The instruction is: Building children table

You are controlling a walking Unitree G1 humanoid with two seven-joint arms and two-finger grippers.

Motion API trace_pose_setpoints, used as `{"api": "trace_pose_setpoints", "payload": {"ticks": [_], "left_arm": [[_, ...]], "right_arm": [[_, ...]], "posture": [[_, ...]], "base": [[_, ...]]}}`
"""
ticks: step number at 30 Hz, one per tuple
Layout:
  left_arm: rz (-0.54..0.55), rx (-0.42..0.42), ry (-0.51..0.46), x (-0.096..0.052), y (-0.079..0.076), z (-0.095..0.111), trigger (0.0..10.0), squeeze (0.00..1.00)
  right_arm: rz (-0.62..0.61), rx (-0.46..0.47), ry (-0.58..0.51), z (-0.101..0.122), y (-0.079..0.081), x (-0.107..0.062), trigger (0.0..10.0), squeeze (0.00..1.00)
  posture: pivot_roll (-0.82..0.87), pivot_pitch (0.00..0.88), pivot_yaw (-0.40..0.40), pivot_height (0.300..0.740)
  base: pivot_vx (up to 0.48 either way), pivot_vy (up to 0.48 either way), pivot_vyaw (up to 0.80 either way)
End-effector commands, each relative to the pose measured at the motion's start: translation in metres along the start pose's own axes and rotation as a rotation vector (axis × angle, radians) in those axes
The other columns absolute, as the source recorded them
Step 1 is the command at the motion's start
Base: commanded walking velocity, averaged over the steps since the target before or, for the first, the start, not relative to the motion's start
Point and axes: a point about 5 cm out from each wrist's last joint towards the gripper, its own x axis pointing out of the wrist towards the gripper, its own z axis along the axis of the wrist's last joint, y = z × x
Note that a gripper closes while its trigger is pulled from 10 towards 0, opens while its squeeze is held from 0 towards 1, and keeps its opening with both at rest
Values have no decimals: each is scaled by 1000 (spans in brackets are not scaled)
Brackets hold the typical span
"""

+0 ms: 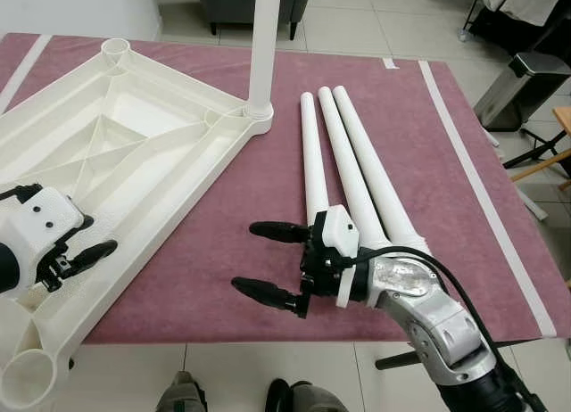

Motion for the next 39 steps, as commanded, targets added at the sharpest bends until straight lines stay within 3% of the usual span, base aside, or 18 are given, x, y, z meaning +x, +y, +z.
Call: {"api": "trace_pose_setpoints", "payload": {"ticks": [1, 10, 12, 13, 28, 29, 31, 32, 36, 38, 39], "left_arm": [[-11, -14, 10, 6, -7, -3, 10000, 0], [-22, -63, 26, 25, -6, -13, 10000, 0], [-5, -95, 27, 32, -2, -16, 3765, 0], [-3, -104, 27, 35, -1, -16, 0, 0], [-20, -85, 79, 37, -3, -29, 0, 0], [7, -67, 83, 37, 0, -30, 4471, 0], [7, -67, 83, 37, 0, -30, 4471, 0], [42, -54, 88, 37, 4, -30, 10000, 0], [60, -42, 98, 36, 9, -31, 10000, 0], [0, -23, 131, 34, 3, -36, 3608, 0], [-24, -17, 143, 33, -1, -38, 5608, 0]], "right_arm": [[3, 10, 13, -3, 1, 0, 10000, 0], [1, 7, 14, -3, 0, 1, 10000, 0], [-3, 6, 12, -3, 0, 1, 10000, 0], [-7, 5, 12, -3, 0, 1, 10000, 0], [-18, 10, 10, -3, 0, -1, 10000, 0], [-19, 10, 11, -3, 0, -1, 10000, 0], [-19, 10, 11, -3, 0, -1, 10000, 0], [-20, 9, 11, -3, 0, -1, 10000, 0], [-21, 10, 12, -3, 0, -1, 10000, 0], [-20, 11, 11, -3, 1, 0, 10000, 0], [-21, 11, 10, -3, 1, 0, 10000, 0]], "posture": [[180, 166, -42, 740], [175, 163, -39, 740], [166, 161, -34, 740], [163, 161, -32, 740], [162, 170, -30, 740], [163, 171, -30, 740], [163, 171, -30, 740], [163, 171, -30, 740], [167, 171, -29, 740], [166, 173, -27, 740], [166, 173, -27, 740]], "base": [[0, 0, 0], [0, 0, 0], [0, 0, 0], [0, 0, 0], [0, 0, 0], [0, 0, 0], [0, 0, 0], [0, 0, 0], [0, 0, 0], [0, 0, 0], [0, 0, 0]]}}
